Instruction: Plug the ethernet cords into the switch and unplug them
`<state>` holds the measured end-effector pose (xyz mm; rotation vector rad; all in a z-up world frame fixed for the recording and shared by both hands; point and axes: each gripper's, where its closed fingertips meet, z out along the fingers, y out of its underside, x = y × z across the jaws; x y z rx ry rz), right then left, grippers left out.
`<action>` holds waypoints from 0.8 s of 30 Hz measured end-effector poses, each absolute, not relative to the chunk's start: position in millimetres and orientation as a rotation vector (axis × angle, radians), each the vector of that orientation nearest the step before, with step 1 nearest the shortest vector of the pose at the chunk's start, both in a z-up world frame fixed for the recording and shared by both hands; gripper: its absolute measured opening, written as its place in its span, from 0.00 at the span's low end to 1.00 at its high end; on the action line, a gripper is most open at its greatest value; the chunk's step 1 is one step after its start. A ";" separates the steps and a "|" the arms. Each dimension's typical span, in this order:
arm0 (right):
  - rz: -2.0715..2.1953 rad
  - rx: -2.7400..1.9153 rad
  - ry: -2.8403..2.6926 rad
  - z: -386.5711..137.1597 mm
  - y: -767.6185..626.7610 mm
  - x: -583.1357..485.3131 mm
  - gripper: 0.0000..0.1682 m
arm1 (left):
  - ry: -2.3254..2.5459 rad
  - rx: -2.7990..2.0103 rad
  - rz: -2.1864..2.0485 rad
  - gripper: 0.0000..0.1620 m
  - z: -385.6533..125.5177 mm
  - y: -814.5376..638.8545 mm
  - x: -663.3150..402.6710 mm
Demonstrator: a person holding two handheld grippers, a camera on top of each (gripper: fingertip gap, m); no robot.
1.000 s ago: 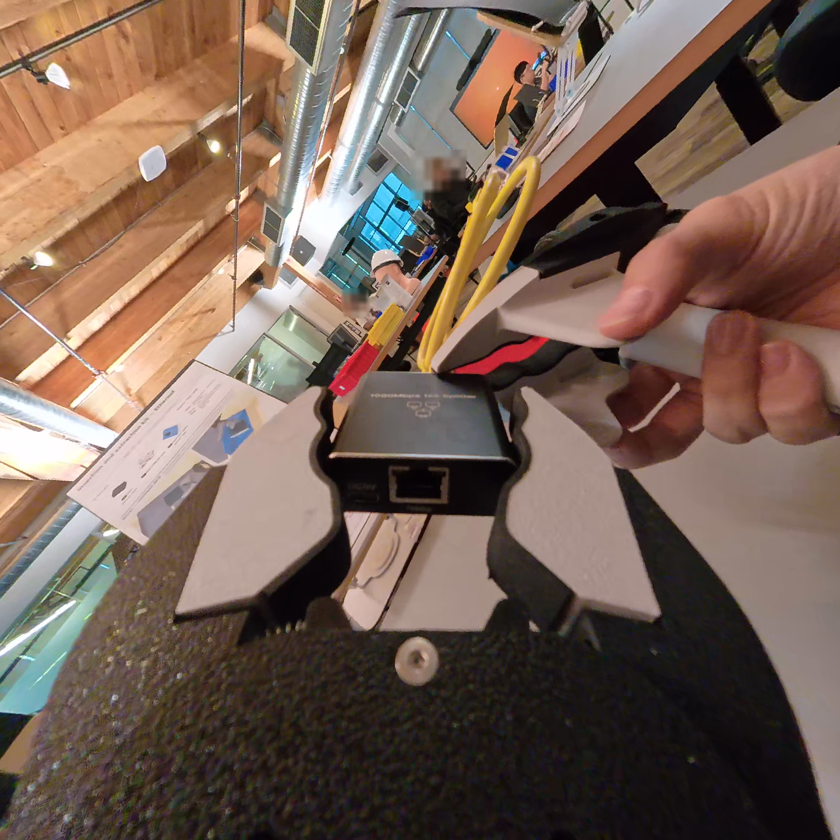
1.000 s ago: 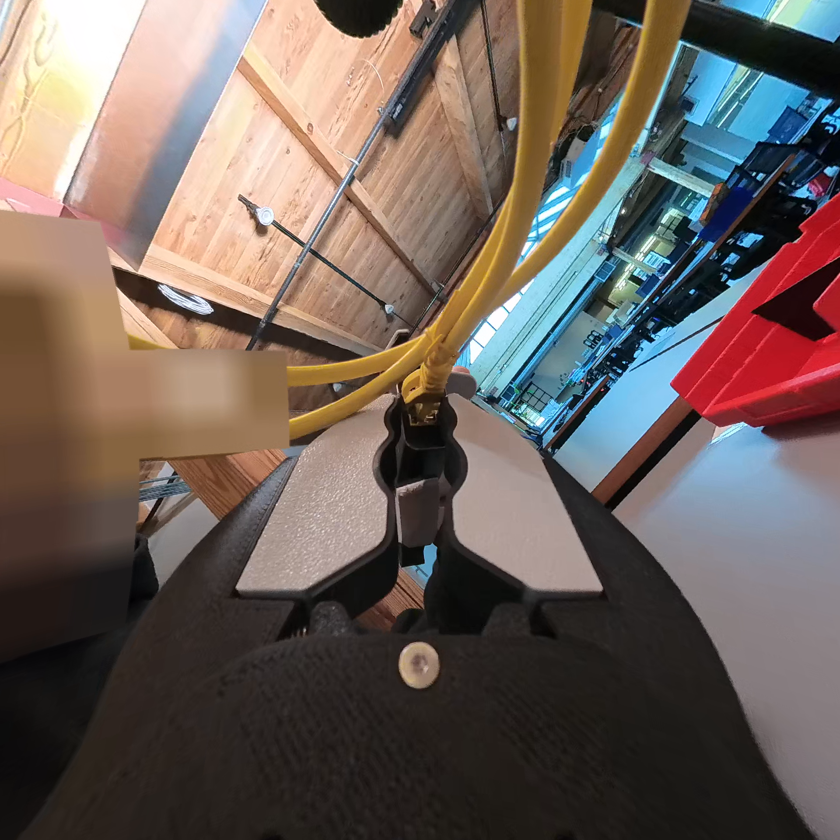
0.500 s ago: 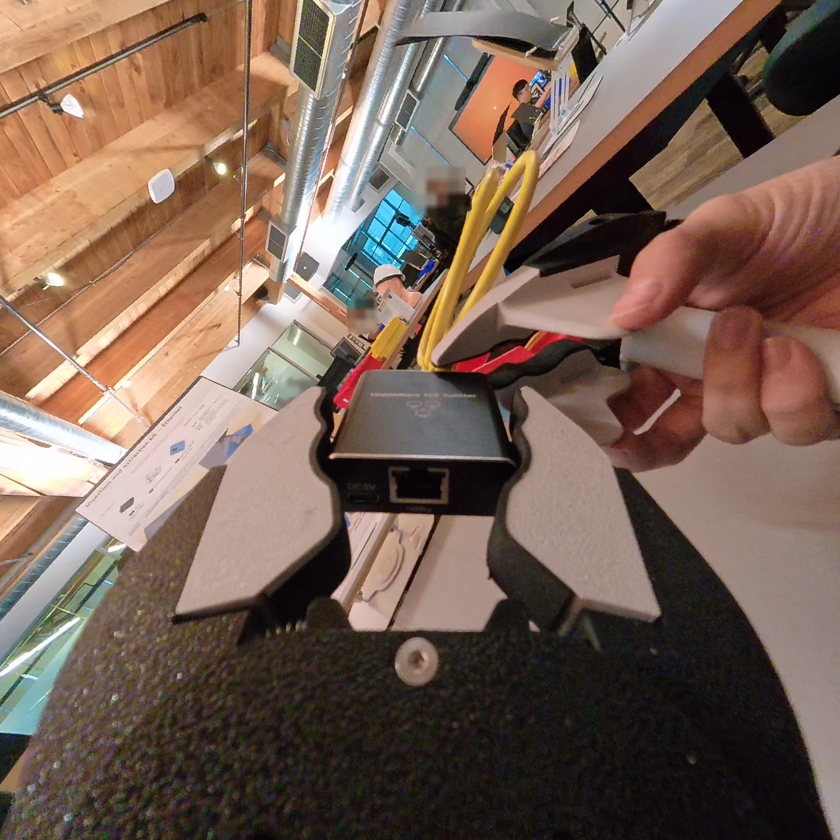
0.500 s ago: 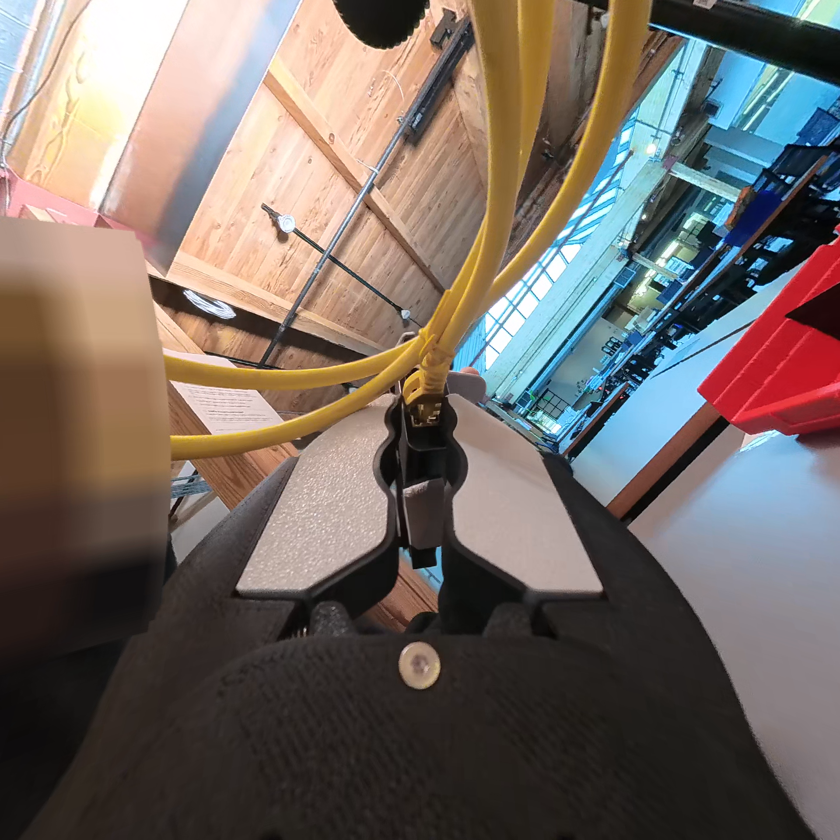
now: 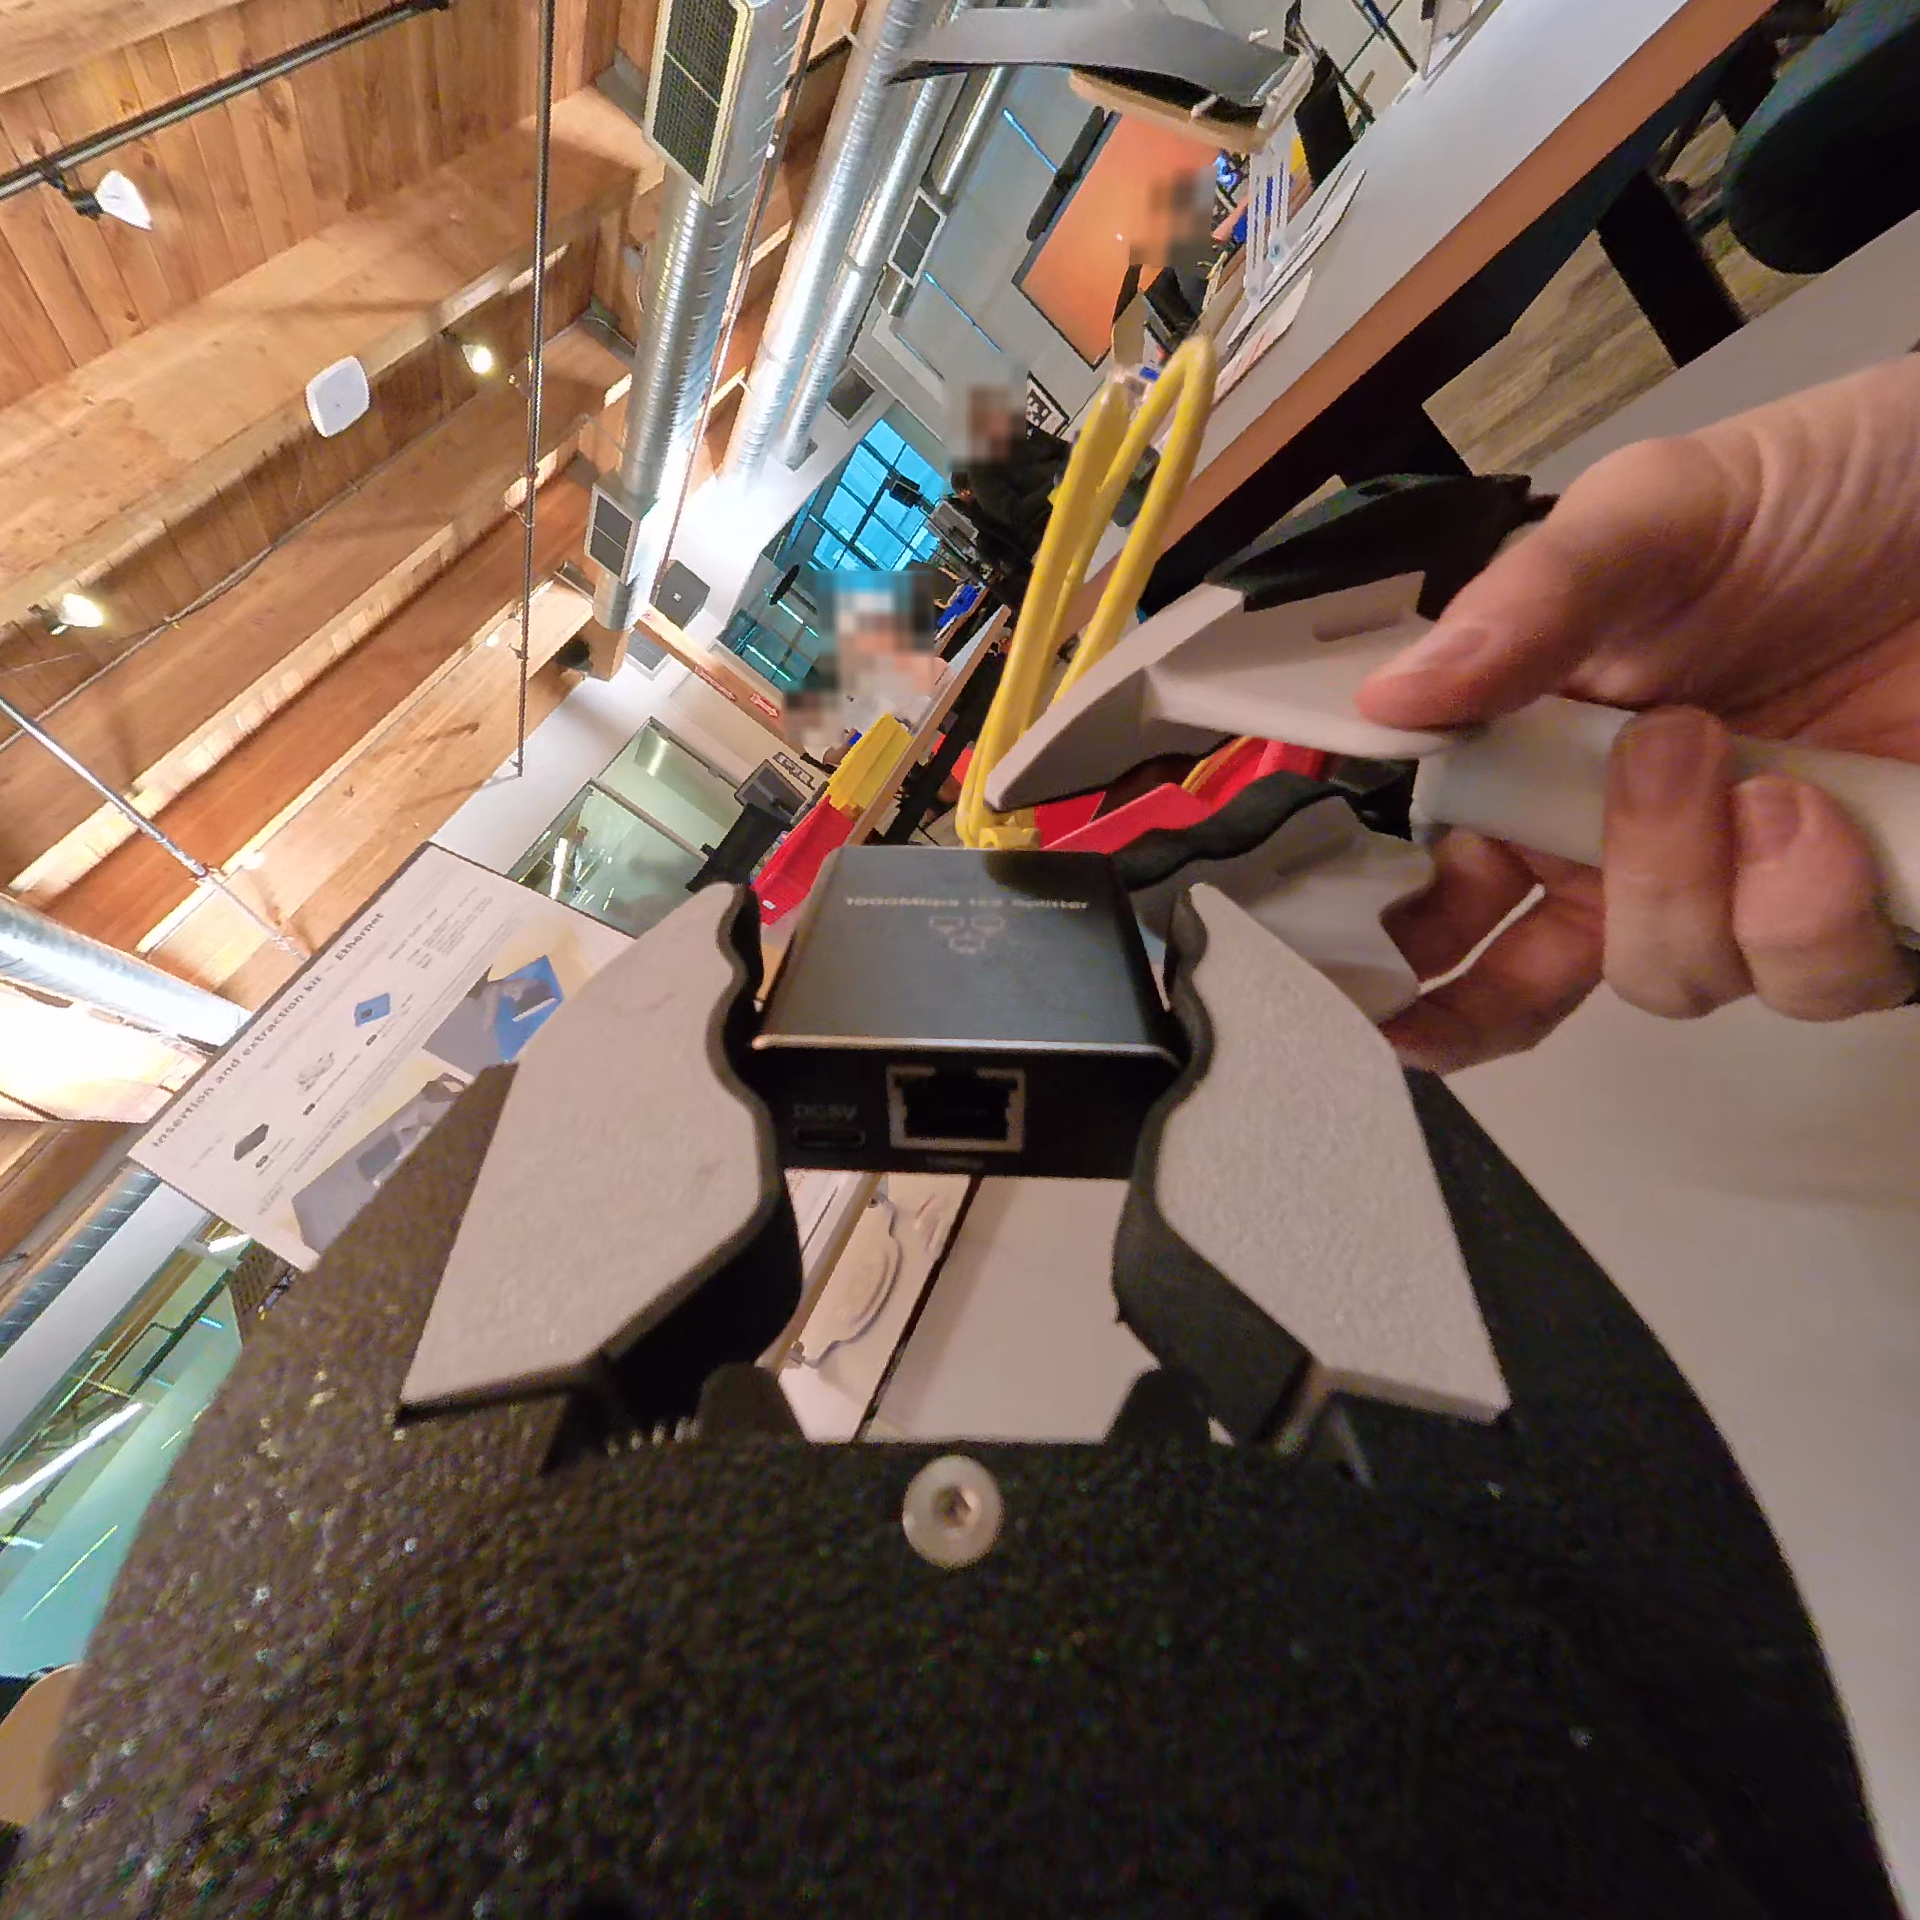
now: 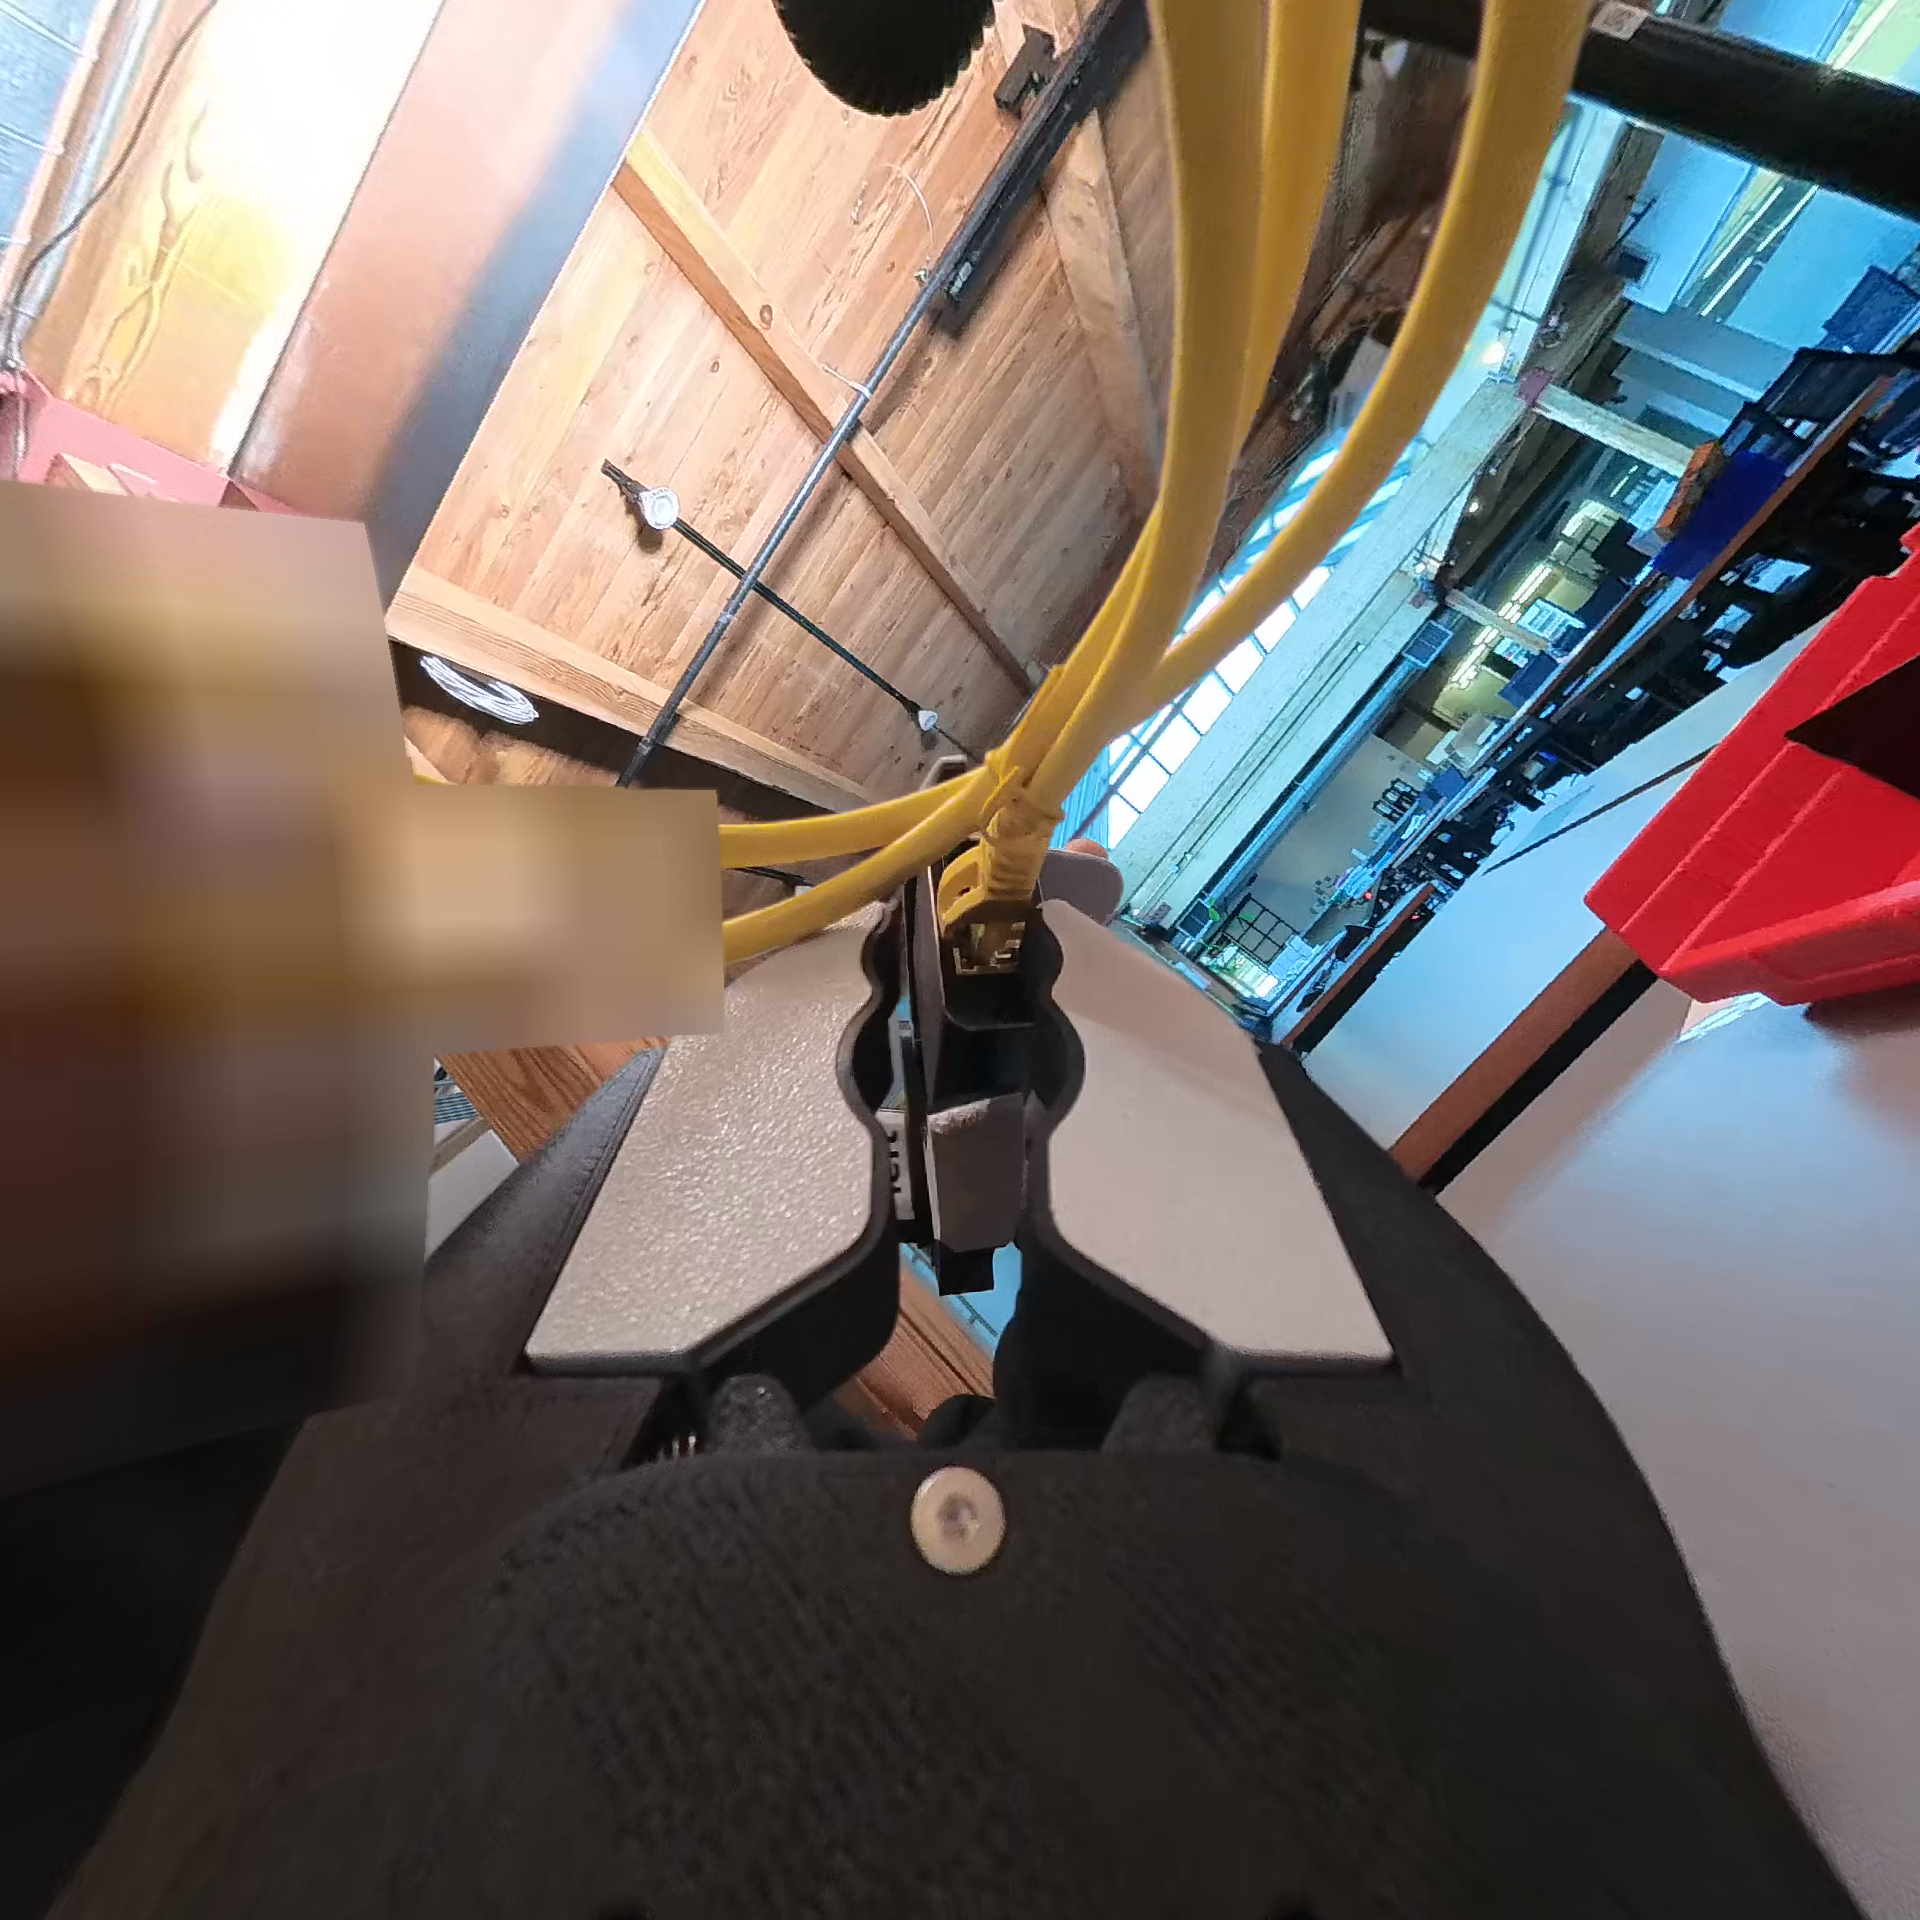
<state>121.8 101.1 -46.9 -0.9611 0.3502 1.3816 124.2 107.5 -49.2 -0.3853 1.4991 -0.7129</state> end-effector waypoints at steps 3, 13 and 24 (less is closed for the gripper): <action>1.401 -0.932 0.358 -47.5 100.8 122.6 0.09 | 1.495 -0.382 -0.725 0.46 -48.5 105.7 123.8; 1.303 -0.966 0.305 -48.5 98.0 121.5 0.09 | 1.501 -0.373 -0.714 0.46 -50.3 105.0 123.9; 1.194 -1.024 0.294 -54.9 99.2 123.0 0.09 | 1.503 -0.416 -0.757 0.46 -59.0 109.1 127.4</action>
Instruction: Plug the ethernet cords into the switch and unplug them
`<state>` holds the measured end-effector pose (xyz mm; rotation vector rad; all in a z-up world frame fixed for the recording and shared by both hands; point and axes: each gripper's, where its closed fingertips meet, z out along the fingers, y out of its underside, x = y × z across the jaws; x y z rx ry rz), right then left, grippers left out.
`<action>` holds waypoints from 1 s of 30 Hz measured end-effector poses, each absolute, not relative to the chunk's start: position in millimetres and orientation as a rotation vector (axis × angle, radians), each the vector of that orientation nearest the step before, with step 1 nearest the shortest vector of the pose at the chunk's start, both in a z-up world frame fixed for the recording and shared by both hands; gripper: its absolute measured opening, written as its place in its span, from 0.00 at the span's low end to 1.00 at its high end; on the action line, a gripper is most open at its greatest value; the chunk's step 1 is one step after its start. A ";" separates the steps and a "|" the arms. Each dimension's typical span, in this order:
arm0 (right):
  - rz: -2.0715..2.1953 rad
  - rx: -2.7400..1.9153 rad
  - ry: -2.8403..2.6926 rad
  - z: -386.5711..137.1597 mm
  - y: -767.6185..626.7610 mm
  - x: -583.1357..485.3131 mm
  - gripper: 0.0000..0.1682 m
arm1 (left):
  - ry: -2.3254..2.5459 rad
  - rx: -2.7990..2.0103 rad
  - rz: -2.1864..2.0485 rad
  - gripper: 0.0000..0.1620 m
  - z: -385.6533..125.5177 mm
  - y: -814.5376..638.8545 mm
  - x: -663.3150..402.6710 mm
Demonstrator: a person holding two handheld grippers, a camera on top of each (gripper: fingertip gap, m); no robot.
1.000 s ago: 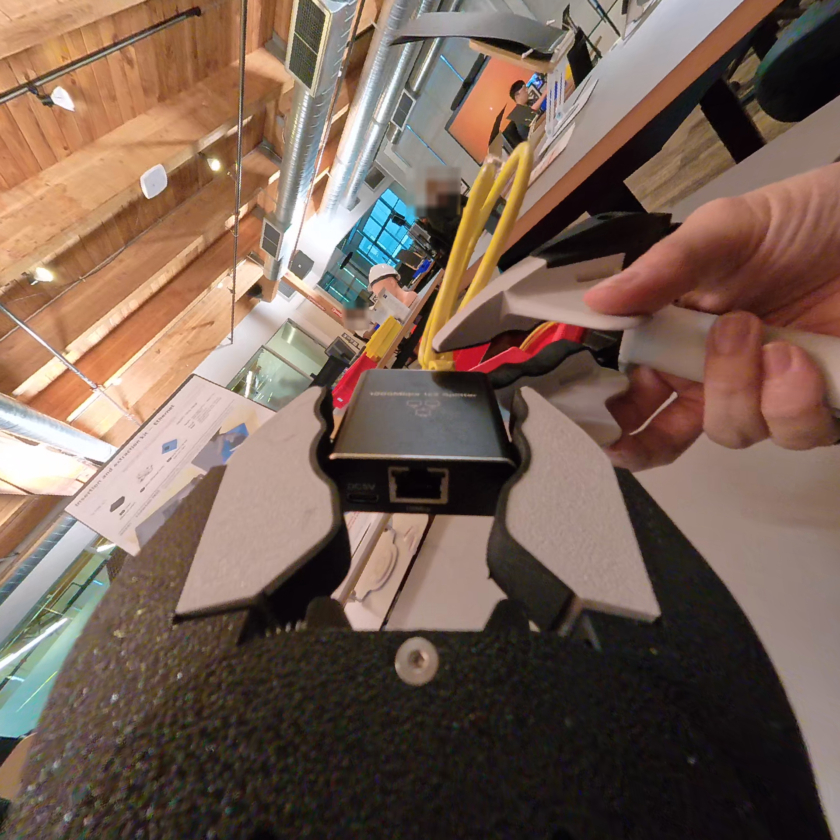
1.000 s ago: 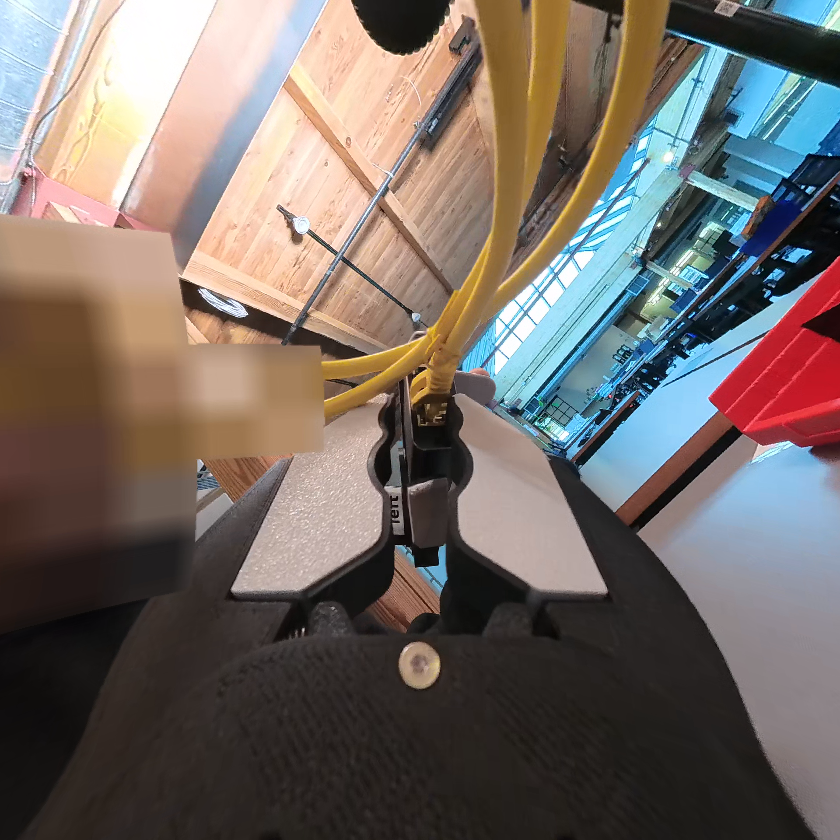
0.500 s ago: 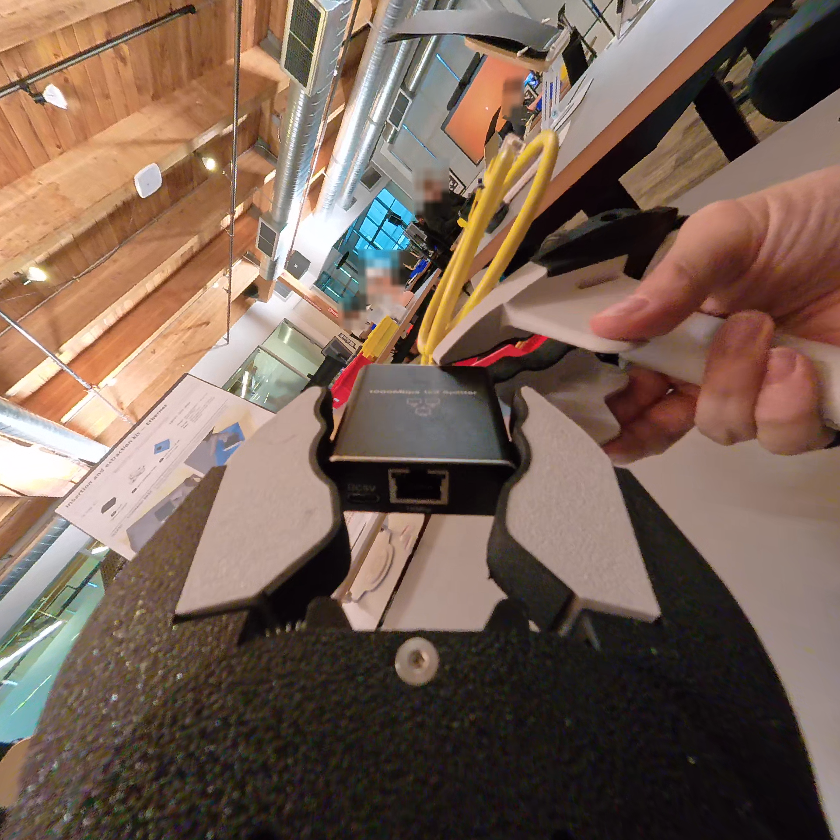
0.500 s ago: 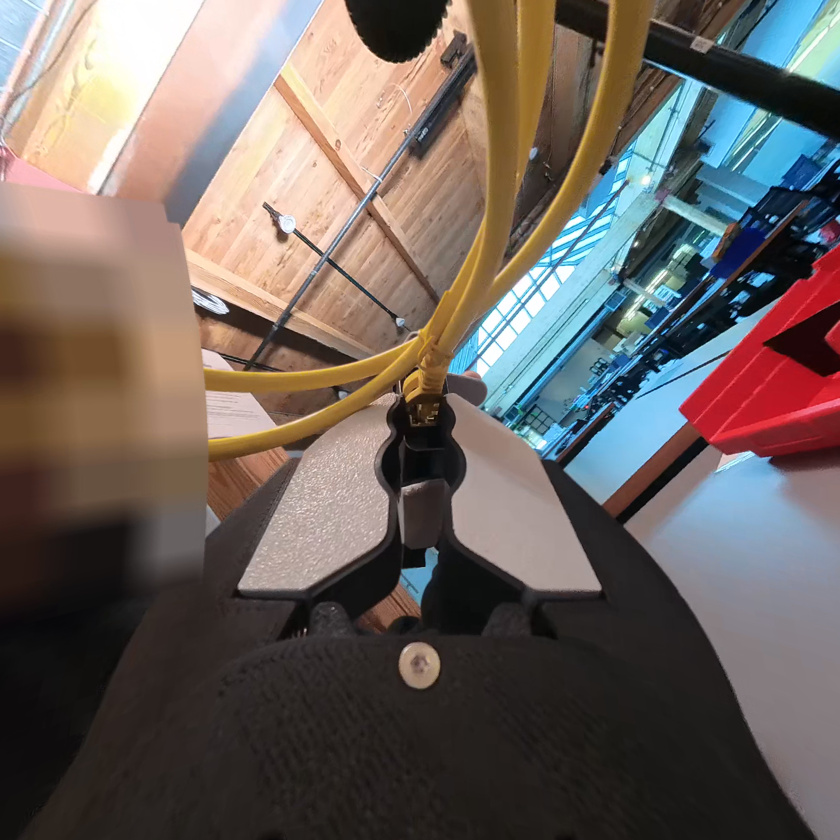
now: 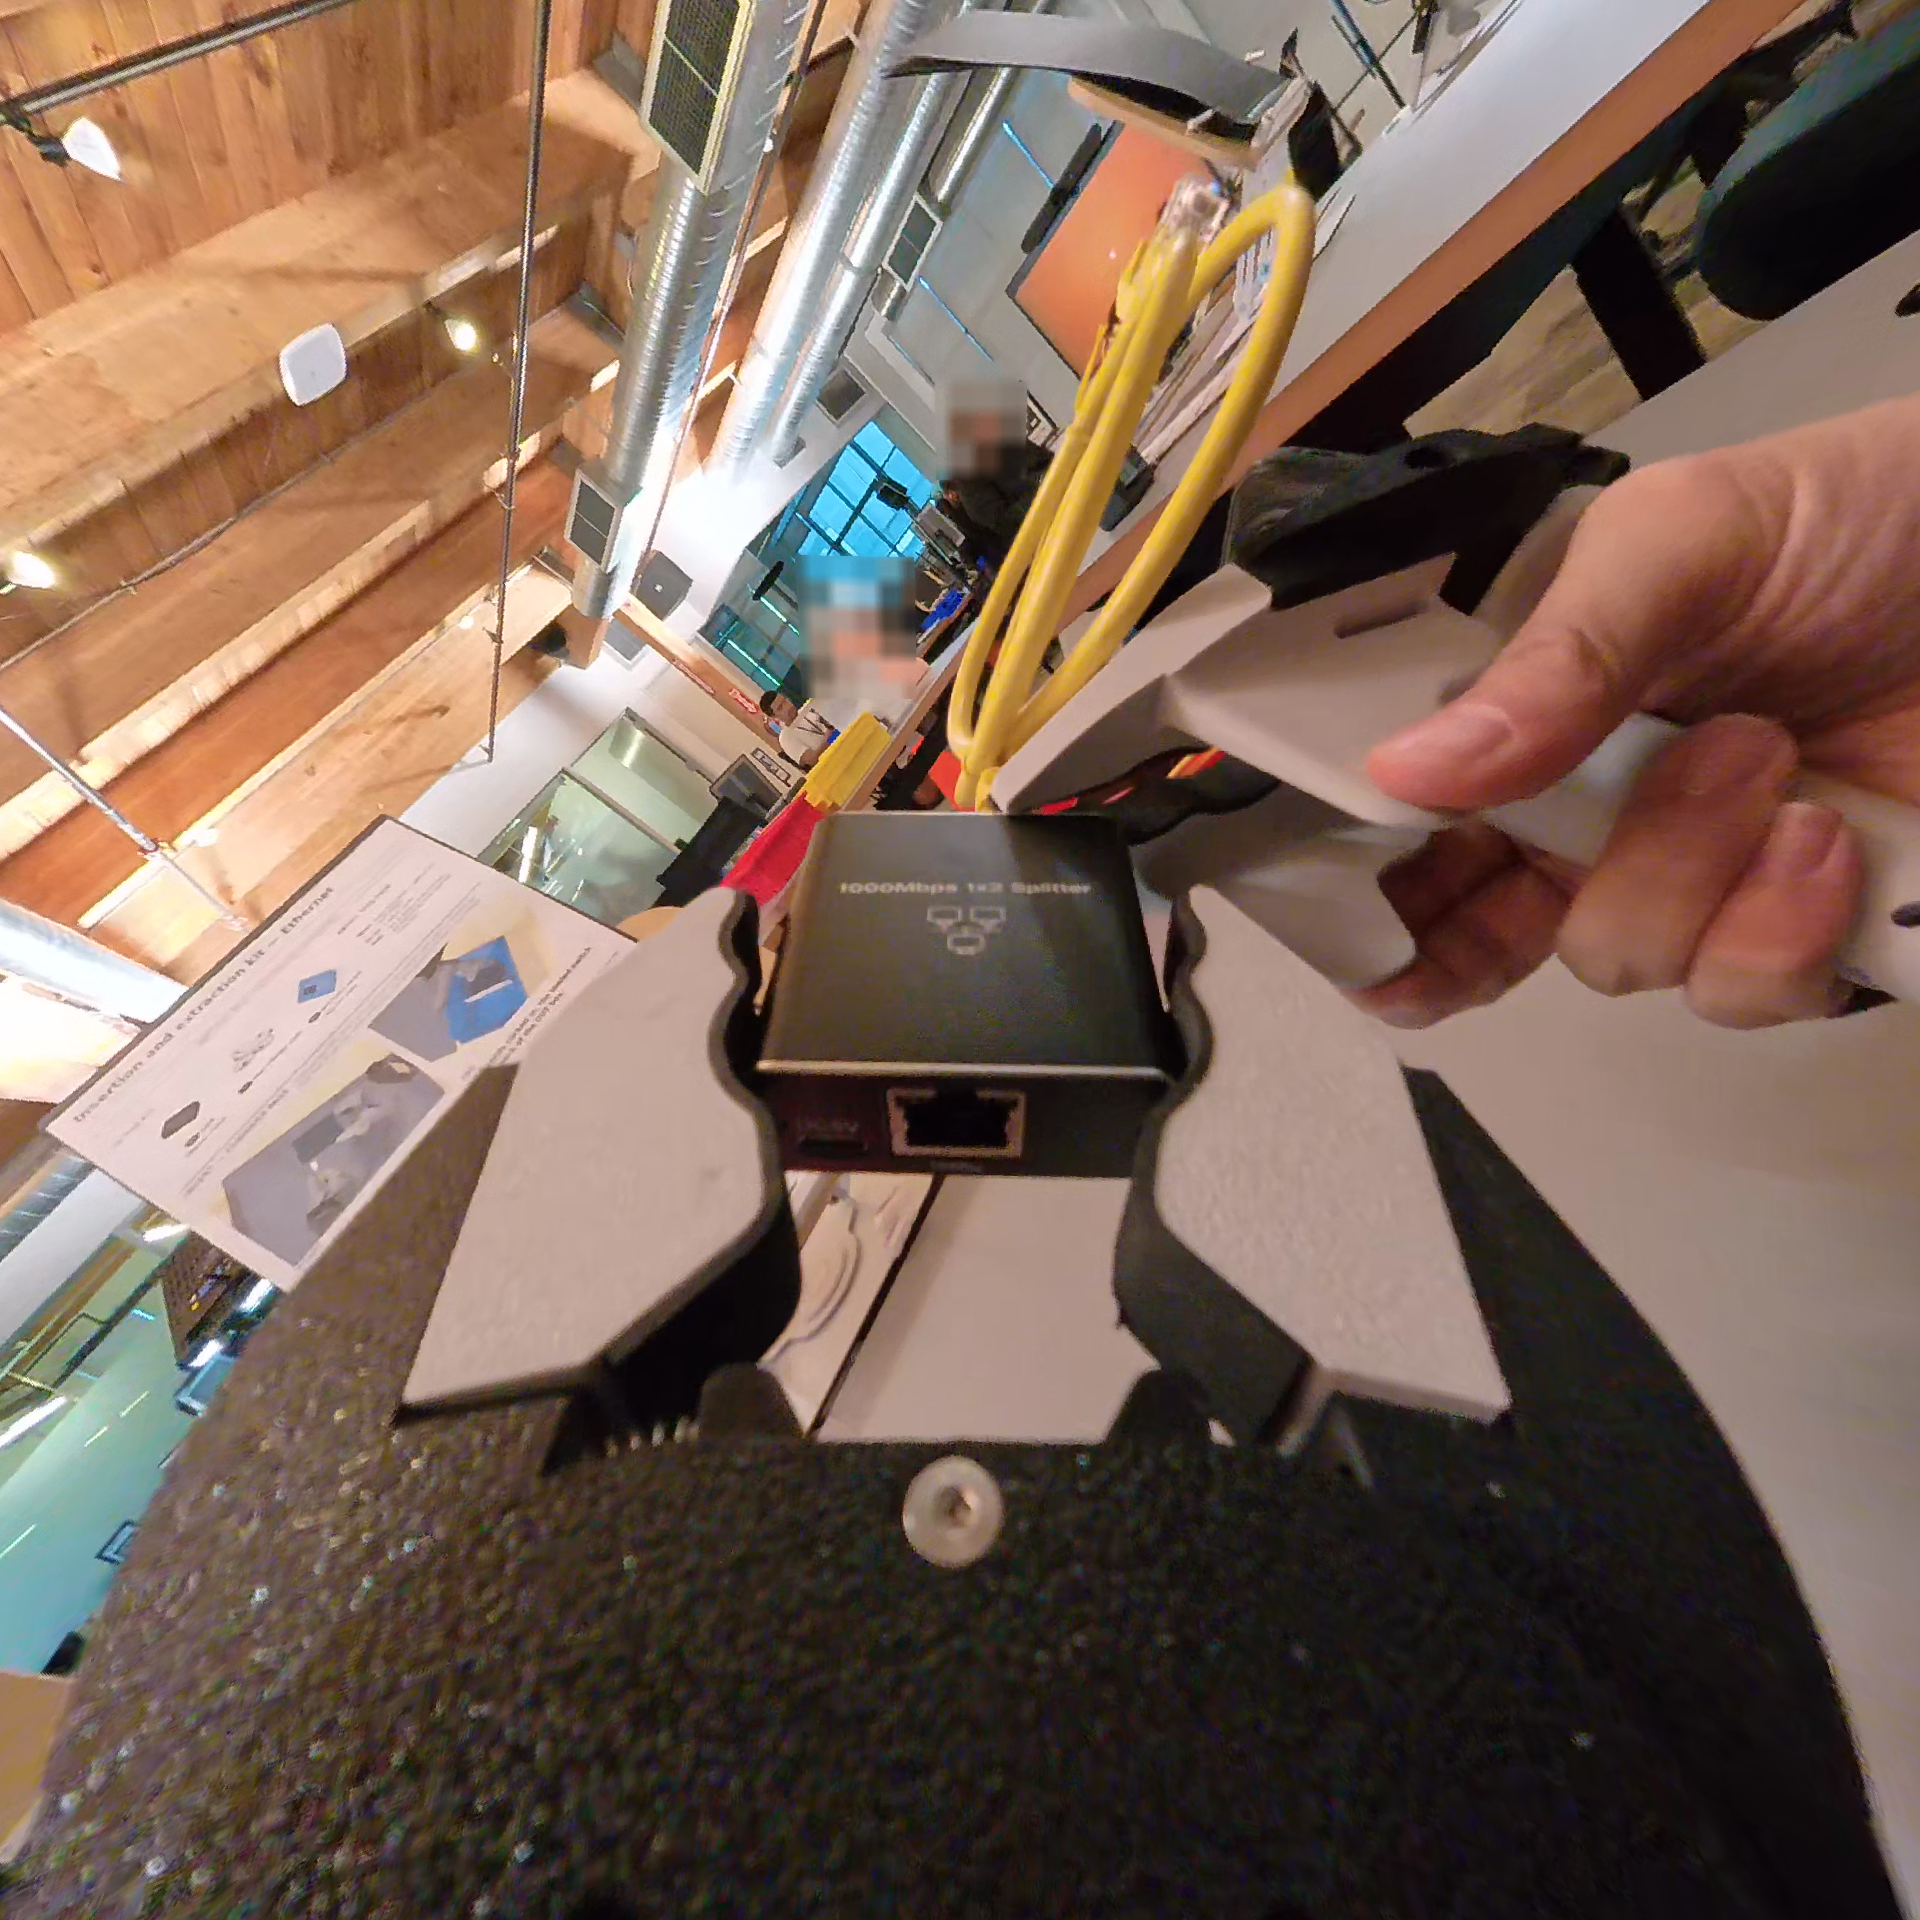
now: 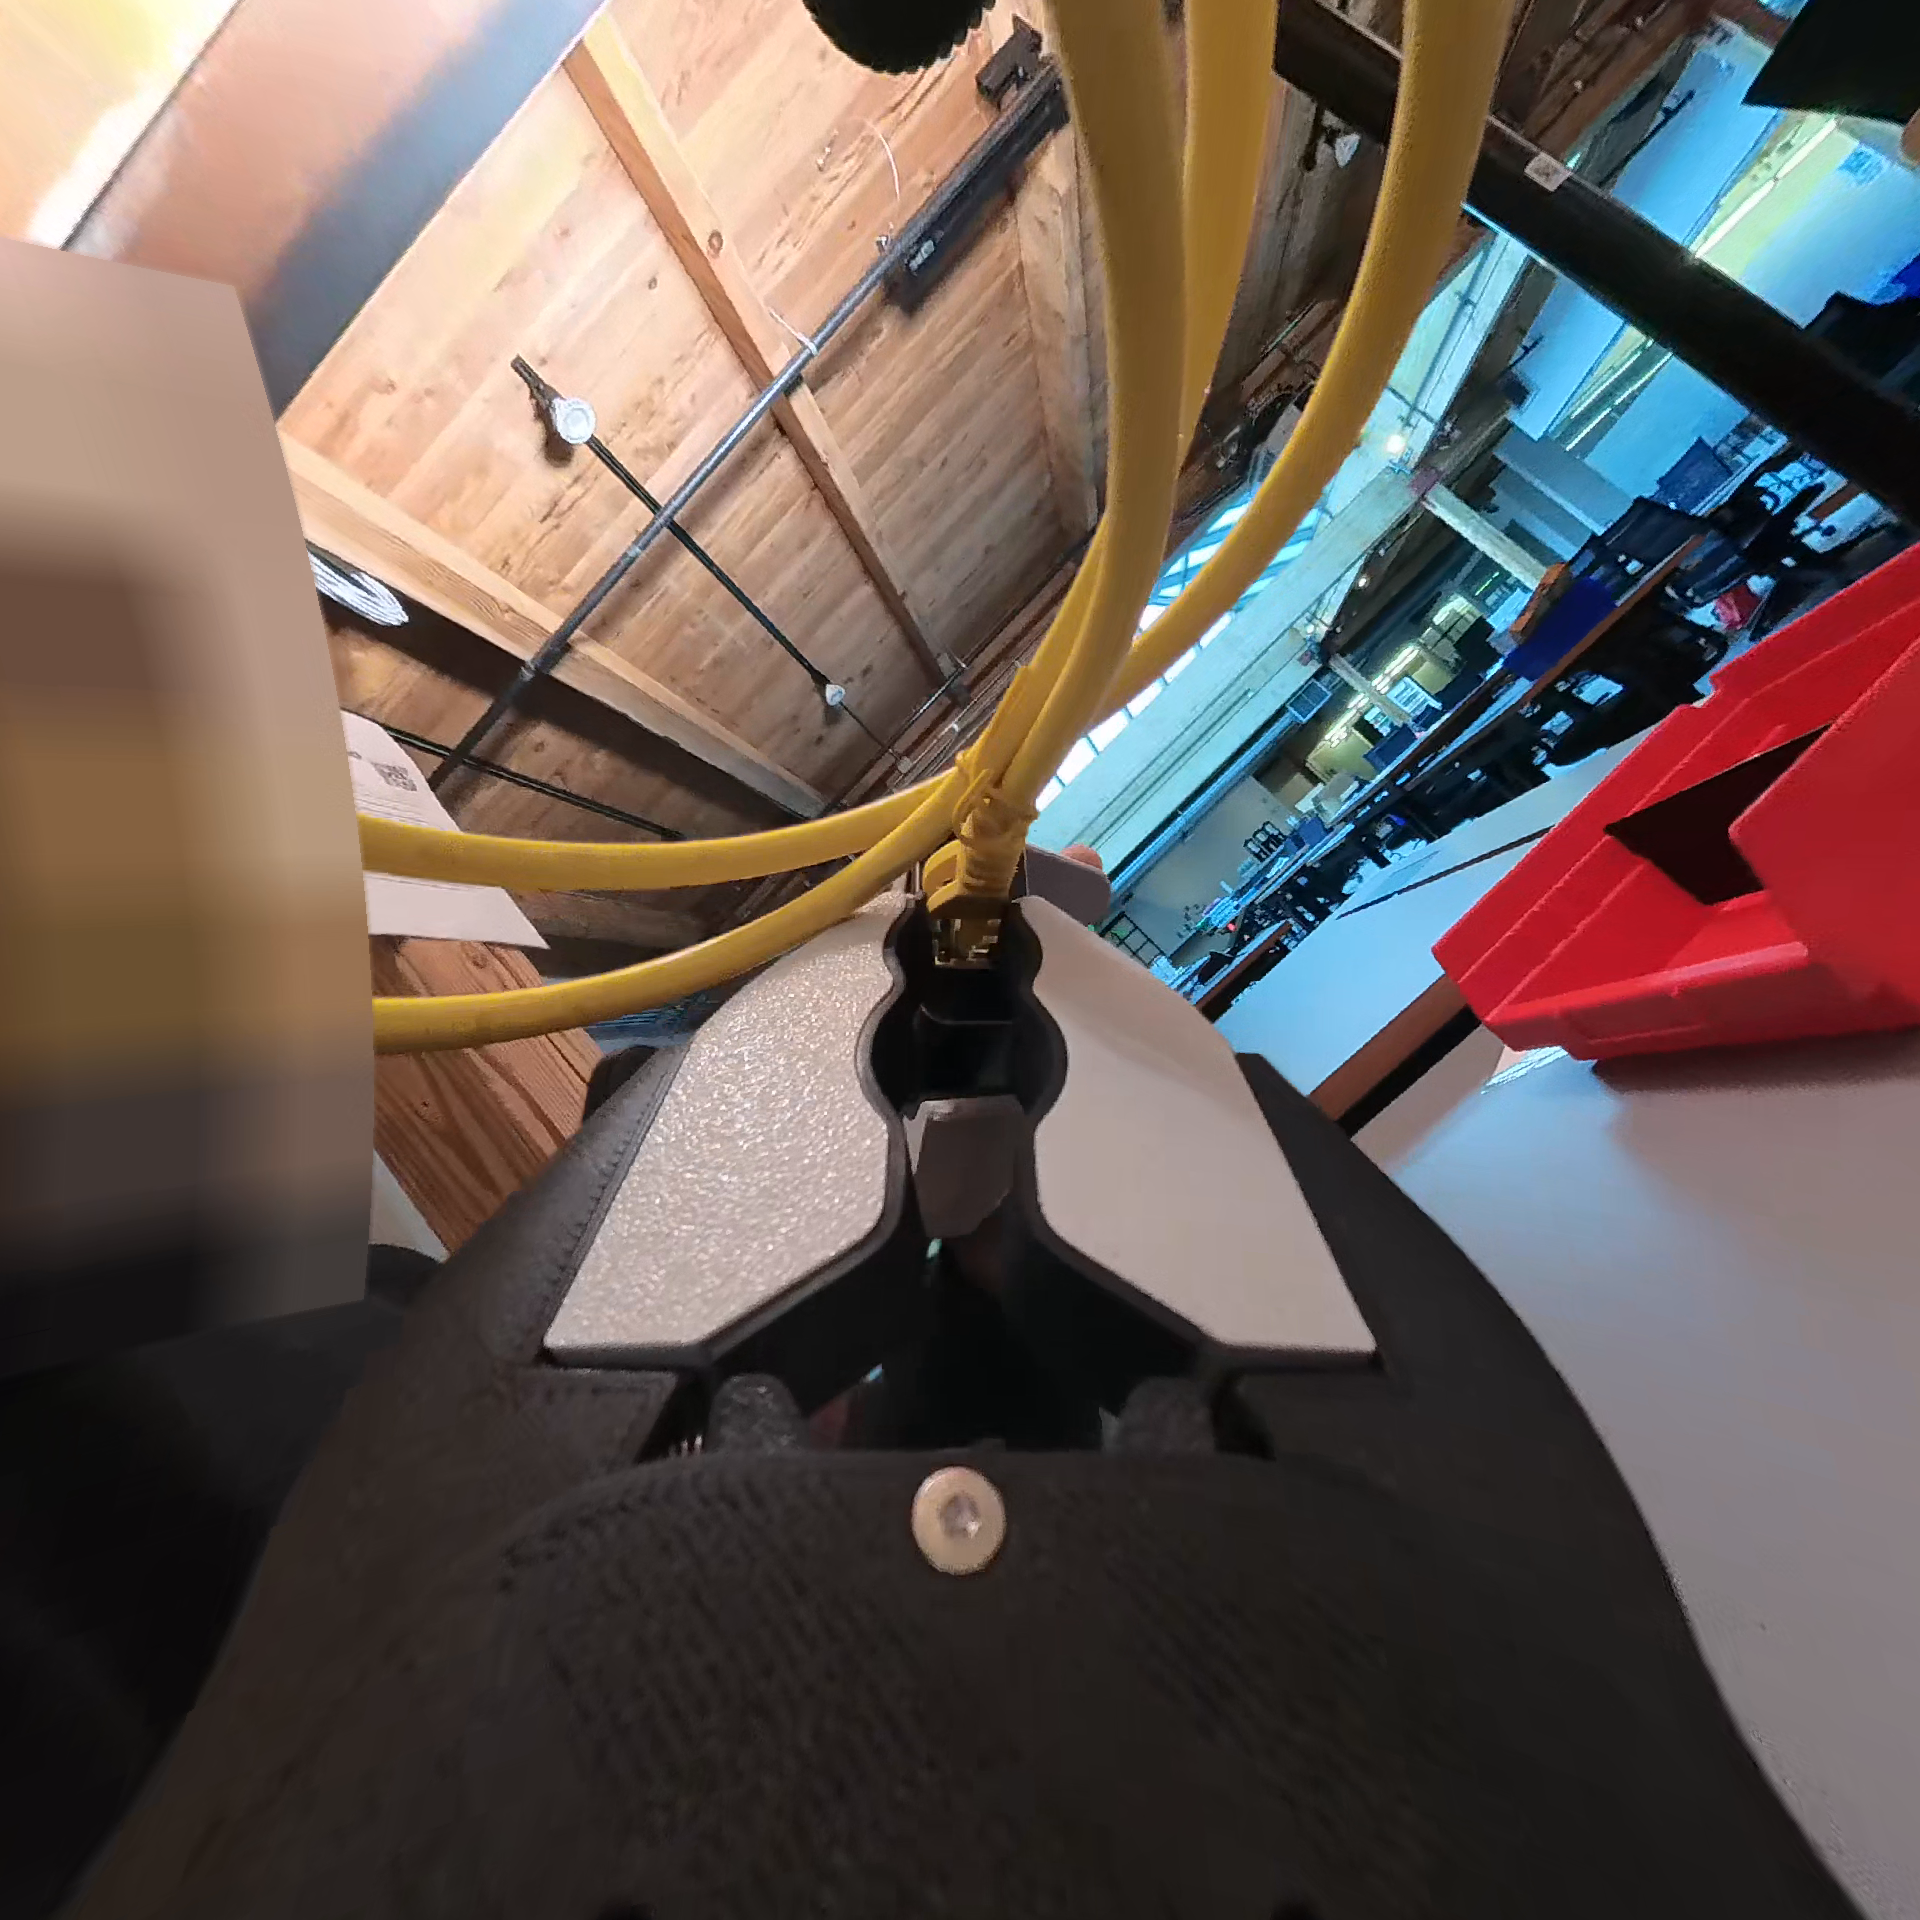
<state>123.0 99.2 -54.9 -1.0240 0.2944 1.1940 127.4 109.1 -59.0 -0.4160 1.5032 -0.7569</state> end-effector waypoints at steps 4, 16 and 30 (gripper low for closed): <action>1.200 -1.025 0.331 -57.6 101.3 125.4 0.09 | 1.477 -0.409 -0.768 0.46 -59.5 109.5 125.3; 1.228 -0.957 0.388 -55.5 97.1 136.3 0.09 | 1.456 -0.455 -0.848 0.39 -58.1 111.2 122.2; 0.887 -1.203 0.224 -61.3 100.0 138.6 0.10 | 1.523 -0.637 -0.845 0.39 -69.8 118.4 126.8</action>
